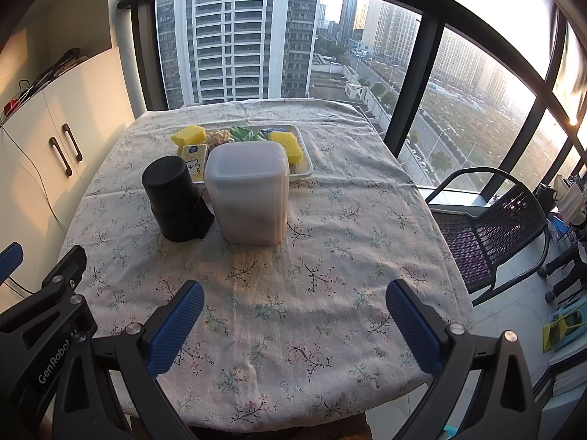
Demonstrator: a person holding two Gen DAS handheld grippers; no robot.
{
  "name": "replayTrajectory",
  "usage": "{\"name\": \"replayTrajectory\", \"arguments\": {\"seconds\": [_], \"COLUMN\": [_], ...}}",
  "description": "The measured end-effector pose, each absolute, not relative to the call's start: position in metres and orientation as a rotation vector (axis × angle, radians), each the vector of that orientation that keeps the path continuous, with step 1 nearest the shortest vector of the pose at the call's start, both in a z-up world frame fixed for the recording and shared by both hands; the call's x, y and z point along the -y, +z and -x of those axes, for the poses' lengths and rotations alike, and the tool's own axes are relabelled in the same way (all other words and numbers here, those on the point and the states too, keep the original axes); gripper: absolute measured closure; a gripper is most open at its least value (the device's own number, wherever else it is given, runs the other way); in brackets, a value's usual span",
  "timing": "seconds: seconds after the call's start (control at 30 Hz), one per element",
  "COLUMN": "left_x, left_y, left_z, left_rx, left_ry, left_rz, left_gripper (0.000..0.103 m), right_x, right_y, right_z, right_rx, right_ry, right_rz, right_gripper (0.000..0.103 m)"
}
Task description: Organize soft objects
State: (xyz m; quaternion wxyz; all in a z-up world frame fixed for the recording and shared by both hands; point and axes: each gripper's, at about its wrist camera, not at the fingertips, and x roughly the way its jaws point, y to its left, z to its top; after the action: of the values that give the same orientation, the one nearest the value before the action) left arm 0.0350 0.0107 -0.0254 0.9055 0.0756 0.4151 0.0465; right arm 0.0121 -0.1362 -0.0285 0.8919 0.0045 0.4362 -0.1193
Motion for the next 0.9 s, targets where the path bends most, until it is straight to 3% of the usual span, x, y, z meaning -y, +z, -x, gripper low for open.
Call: {"name": "replayTrajectory", "arguments": {"seconds": [0.9], "left_x": [-0.01], "left_y": [-0.0245], "left_z": [-0.0337], "left_rx": [-0.854], "left_ry": [0.096], "left_rz": [-0.158], "left_gripper": [0.024], "right_x": [0.1353], "right_y": [-0.026], "right_z": [-0.011], "right_rx": [-0.907], "right_ry": [-0.249], "right_rz": [-0.014], "right_gripper": [0.002]}}
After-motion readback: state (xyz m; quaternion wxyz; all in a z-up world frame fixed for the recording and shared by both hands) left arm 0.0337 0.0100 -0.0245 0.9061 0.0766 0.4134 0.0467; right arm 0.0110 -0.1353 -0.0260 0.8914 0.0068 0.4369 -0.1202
